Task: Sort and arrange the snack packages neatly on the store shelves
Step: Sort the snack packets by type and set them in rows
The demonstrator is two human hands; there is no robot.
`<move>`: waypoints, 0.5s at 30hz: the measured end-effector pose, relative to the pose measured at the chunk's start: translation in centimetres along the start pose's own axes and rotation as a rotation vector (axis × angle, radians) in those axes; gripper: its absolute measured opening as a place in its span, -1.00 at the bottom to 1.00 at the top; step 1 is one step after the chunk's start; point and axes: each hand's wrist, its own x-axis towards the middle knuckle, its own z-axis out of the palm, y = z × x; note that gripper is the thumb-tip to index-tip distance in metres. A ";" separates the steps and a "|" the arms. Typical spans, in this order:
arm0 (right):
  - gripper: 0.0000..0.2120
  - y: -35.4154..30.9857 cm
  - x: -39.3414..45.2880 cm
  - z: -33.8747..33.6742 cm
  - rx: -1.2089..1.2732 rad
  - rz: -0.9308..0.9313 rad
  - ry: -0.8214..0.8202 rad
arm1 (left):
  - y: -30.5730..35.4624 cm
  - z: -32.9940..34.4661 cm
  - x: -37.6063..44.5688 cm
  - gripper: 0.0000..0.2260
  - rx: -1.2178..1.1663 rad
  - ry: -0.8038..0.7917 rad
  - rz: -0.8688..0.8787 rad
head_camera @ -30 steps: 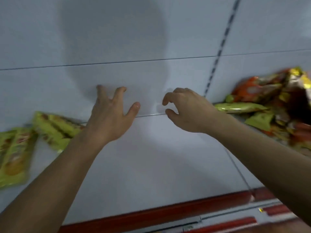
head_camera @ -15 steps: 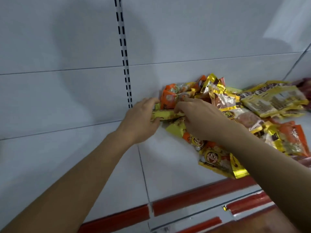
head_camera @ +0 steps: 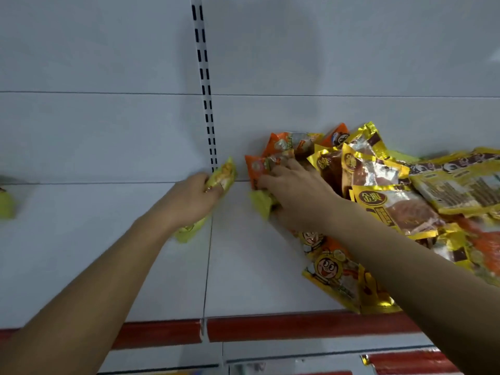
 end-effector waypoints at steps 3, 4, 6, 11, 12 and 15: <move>-0.59 -0.7 1.5 -0.7 0.356 -0.042 0.306 | -0.4 -1.1 -1.3 -0.76 -0.748 -0.063 -0.275; -0.61 -1.4 2.0 -1.1 0.477 -0.079 0.393 | -0.5 -1.3 -1.7 -0.72 -0.996 -0.142 -0.336; -0.62 -3.4 2.8 -2.0 0.648 -0.167 0.489 | -1.0 -1.7 -2.3 -0.65 -1.313 -0.257 -0.343; -0.51 -7.8 3.3 -1.5 0.755 -0.344 0.365 | -2.8 -3.4 -2.8 -0.68 -1.558 -0.182 -0.312; -0.48 -8.0 3.4 -1.4 0.833 -0.316 0.351 | -3.3 -3.8 -2.7 -0.69 -1.528 -0.146 -0.331; -0.48 -6.7 4.4 -0.9 0.811 -0.091 0.467 | -5.0 -4.6 -2.4 -0.77 -1.359 -0.088 -0.373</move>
